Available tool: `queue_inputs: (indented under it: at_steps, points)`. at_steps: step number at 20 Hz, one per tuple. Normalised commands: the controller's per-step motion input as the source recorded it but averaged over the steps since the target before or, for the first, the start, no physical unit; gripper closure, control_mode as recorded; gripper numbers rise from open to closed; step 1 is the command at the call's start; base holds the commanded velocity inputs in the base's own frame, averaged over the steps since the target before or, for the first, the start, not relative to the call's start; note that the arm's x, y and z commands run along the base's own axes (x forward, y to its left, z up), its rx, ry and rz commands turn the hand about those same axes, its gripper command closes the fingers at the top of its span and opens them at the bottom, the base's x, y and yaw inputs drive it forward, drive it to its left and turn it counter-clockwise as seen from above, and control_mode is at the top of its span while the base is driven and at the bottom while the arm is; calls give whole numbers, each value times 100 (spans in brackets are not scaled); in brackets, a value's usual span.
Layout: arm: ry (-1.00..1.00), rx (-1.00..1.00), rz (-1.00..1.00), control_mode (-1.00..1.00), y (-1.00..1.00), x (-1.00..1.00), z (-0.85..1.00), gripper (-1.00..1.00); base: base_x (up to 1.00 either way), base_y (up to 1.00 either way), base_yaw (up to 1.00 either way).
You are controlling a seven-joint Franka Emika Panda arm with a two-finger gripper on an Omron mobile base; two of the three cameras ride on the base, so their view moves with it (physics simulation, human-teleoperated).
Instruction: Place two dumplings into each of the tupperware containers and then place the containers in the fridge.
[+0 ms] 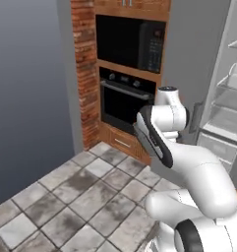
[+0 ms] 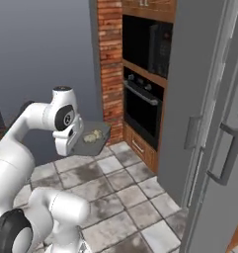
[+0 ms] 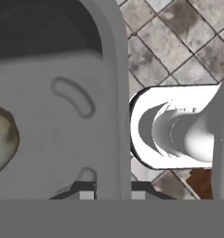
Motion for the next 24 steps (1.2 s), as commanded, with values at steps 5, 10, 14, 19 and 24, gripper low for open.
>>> queue_inputs:
  at_steps: [5,10,14,19,24]
  points:
    - [0,0,0,100,0,0,0,100,42,53,-80]
    - [0,0,0,100,0,0,0,100,50,60,-77]
    - [0,0,0,100,0,0,0,100,63,71,-70]
    - [0,0,0,100,0,0,0,100,71,55,-62]
    - [0,0,0,100,0,0,0,100,86,1,-33]
